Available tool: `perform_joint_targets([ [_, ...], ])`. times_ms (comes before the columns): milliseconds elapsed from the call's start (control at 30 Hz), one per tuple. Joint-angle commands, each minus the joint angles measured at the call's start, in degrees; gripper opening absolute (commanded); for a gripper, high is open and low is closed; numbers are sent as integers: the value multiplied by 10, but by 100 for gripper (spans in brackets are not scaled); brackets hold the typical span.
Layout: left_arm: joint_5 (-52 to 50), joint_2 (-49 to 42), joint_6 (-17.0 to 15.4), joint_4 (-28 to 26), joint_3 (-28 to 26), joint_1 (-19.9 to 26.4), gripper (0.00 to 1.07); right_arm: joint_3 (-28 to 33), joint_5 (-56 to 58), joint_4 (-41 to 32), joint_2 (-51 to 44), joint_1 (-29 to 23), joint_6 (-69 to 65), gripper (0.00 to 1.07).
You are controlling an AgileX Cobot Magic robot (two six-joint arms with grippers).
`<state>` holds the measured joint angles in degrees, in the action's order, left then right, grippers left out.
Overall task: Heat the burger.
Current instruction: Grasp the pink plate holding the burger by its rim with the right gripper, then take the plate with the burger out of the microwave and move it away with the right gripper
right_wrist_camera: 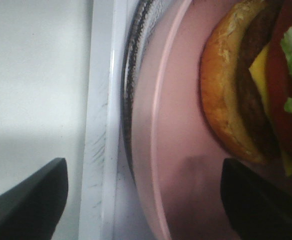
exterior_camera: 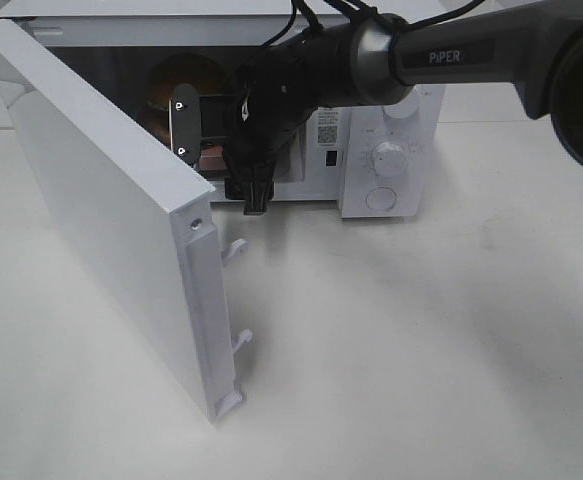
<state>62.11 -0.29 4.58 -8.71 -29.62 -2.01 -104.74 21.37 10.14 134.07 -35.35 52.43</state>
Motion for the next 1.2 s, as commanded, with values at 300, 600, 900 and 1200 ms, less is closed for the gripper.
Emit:
perform_joint_targets([
  [300, -7, -3, -2, 0, 0, 0, 100, -49, 26, -4, 32, -1, -7, 75],
  [600, -7, -3, -2, 0, 0, 0, 100, -51, 23, -4, 40, -1, -7, 47],
  [900, -7, -3, -2, 0, 0, 0, 100, -51, 23, -5, 38, -1, -1, 0],
  [1200, -7, -3, -2, 0, 0, 0, 100, -51, 46, -42, 21, -1, 64, 0],
])
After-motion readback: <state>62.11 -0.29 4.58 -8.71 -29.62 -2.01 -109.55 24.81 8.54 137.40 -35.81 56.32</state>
